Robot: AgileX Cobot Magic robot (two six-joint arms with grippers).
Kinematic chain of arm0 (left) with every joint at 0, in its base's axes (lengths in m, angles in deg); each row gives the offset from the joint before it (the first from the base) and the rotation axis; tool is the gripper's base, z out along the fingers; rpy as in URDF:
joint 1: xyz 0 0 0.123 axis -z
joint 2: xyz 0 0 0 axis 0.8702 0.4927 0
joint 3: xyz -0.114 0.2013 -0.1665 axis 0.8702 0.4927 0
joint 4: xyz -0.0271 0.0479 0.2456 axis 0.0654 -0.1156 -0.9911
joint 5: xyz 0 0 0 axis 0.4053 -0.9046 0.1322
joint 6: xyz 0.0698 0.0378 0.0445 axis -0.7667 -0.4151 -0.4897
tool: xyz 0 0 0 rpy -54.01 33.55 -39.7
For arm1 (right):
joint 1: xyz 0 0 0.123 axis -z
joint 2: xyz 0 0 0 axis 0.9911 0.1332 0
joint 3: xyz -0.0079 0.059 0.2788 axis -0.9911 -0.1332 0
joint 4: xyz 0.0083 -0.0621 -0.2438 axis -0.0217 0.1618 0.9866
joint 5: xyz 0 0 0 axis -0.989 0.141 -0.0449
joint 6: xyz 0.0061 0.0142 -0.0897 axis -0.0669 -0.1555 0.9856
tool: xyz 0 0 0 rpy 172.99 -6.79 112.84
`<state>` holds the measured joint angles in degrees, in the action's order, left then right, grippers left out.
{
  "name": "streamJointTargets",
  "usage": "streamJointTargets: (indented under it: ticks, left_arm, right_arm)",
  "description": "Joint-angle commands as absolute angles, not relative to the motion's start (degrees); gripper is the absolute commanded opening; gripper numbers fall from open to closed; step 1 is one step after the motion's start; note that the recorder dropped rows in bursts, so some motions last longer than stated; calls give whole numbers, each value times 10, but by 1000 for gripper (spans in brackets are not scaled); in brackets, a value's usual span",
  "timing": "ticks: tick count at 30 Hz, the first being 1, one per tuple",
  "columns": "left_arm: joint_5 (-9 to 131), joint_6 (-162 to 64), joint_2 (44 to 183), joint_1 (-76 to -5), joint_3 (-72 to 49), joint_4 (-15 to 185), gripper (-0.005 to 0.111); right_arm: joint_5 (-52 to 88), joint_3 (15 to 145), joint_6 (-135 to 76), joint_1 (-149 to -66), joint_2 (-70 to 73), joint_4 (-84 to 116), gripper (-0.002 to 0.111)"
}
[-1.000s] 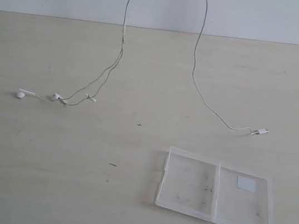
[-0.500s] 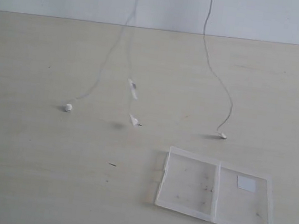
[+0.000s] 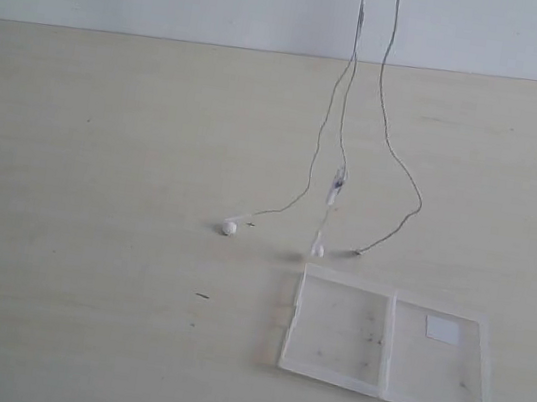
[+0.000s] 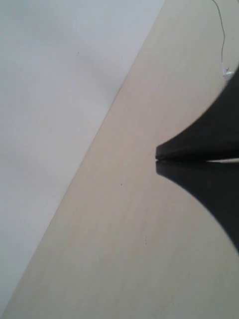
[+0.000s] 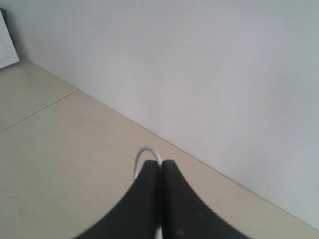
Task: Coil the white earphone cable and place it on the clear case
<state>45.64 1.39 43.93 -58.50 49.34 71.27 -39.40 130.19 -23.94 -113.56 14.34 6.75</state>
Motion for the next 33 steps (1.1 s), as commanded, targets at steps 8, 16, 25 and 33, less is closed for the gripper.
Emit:
streamJointTargets:
  ticks: [8, 16, 25, 33]
  left_arm:
    - [472, -12, 435, -584, 491, 654, 0]
    - [502, 97, 435, -584, 491, 695, 0]
    - [587, 97, 435, -584, 491, 690, 0]
    - [833, 4, 435, -585, 491, 664, 0]
  right_arm:
    - [-387, 1286, -229, -1133, 108, 62, 0]
    - [-335, 1161, -229, -1133, 55, 58, 0]
    - [-212, 1060, -229, -1133, 12, 55, 0]
    - [-207, 1060, -236, -1133, 12, 55, 0]
